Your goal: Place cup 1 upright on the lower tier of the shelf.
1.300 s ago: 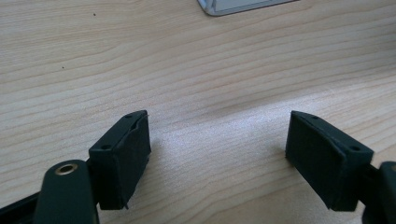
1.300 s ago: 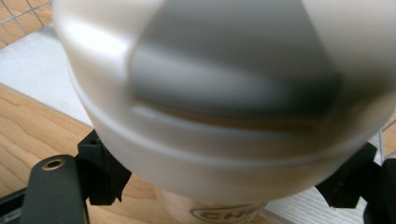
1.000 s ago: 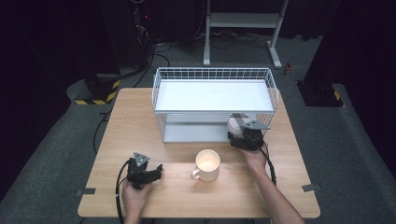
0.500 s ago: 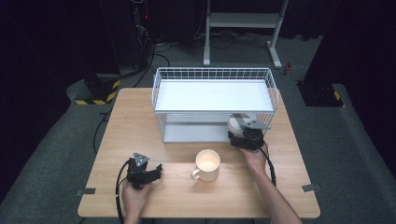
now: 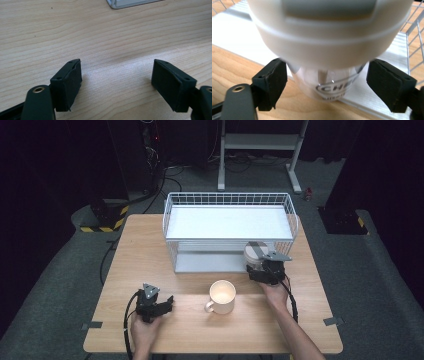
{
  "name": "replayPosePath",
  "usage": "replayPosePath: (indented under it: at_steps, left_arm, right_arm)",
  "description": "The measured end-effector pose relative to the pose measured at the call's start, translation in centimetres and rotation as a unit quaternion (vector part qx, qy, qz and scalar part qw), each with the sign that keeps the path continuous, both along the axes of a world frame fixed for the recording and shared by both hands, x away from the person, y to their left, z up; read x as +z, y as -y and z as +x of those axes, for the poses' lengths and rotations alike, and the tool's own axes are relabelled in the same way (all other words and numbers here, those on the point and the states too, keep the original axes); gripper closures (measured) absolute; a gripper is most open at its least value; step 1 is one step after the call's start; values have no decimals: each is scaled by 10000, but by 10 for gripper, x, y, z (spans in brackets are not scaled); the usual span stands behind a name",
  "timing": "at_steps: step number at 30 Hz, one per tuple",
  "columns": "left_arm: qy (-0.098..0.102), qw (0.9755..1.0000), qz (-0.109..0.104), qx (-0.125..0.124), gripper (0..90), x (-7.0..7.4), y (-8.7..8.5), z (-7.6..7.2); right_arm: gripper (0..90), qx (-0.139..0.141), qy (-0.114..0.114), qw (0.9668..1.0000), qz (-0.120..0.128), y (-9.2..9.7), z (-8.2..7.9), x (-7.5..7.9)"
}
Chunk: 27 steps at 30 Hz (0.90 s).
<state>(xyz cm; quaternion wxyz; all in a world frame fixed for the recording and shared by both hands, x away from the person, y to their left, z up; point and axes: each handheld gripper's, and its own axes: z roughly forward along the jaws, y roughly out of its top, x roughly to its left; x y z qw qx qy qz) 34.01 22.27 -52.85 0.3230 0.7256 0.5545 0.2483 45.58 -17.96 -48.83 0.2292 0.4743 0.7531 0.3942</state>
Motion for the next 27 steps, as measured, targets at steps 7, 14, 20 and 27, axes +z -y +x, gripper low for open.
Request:
replayPosePath:
  at_steps: [7,14,20,27]
  left_arm:
    - [-1,10000,-7,2,244,0,0,0]
    - [-1,10000,2,-4,242,0,0,0]
    - [-2,10000,2,-5,242,0,0,0]
    - [-1,10000,2,-4,242,0,0,0]
  right_arm:
    - [223,-53,-11,9999,-109,-3,-3,-3]
    - [272,-258,-104,9996,-64,-5,5,-13]
    - [302,-309,-59,9995,-79,-5,7,-14]
    - [392,-393,-104,9992,-50,-5,10,-17]
